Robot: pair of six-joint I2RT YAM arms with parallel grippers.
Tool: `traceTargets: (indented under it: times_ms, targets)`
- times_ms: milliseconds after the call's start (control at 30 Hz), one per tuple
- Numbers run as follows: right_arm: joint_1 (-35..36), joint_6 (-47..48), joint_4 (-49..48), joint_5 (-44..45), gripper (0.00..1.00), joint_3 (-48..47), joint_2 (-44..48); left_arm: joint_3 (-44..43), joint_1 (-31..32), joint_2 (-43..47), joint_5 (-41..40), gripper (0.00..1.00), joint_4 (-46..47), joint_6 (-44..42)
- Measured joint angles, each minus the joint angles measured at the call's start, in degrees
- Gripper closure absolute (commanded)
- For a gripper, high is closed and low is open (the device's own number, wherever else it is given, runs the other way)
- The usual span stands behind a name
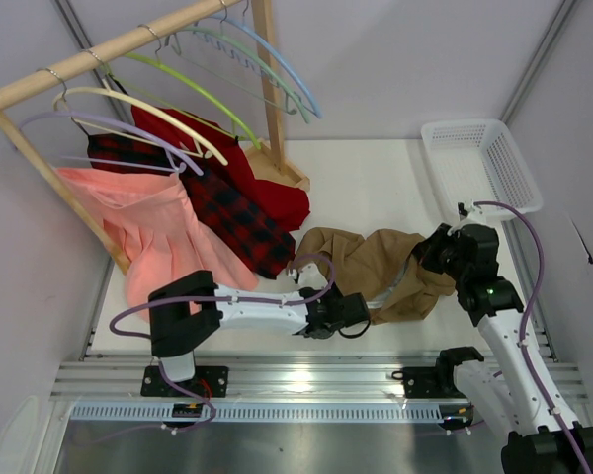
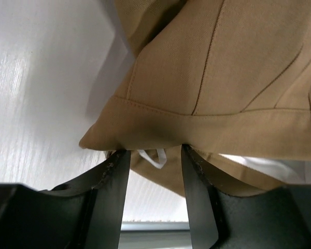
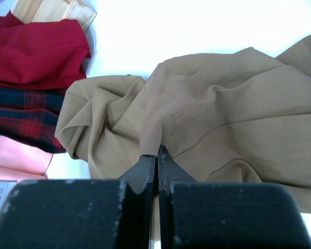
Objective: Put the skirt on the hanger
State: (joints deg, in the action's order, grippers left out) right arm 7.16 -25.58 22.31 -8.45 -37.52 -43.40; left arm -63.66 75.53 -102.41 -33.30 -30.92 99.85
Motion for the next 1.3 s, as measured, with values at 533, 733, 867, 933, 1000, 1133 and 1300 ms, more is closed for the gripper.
traceTargets:
  times_ms: [533, 733, 867, 933, 1000, 1133, 1300]
  targets:
    - [-0.15, -0.07, 0.13, 0.09, 1.00, 0.00, 0.94, 0.72, -2.47, -0.70, 0.44, 0.98, 2.47, -1.36]
    - [-0.17, -0.04, 0.09, 0.68, 1.00, 0.00, -0.59, 3.61, -2.78, 0.98, -0.07, 1.00, 3.39, -5.55]
    - [-0.26, -0.09, -0.09, 1.11, 1.00, 0.00, -2.19, 9.44, -2.78, 9.35, -1.03, 1.00, 5.38, -12.79]
    - [-0.33, -0.11, -0.24, 1.49, 1.00, 0.02, -2.75, 11.87, -2.82, 15.21, -1.42, 1.00, 6.71, -17.77]
    - [-0.44, -0.09, -0.42, 1.70, 1.00, 0.13, -2.82, 13.29, -2.84, 21.05, -2.19, 1.00, 8.07, -23.50]
    - [-0.66, -0.09, -0.70, 1.84, 1.00, 0.66, -2.19, 14.58, -4.61, 30.23, -1.66, 1.00, 10.60, -34.47]
    - [-0.66, -0.28, 0.00, 0.09, 1.00, 1.07, 0.74, 16.74, -12.74, 40.87, 3.76, 1.00, 12.07, -49.18]
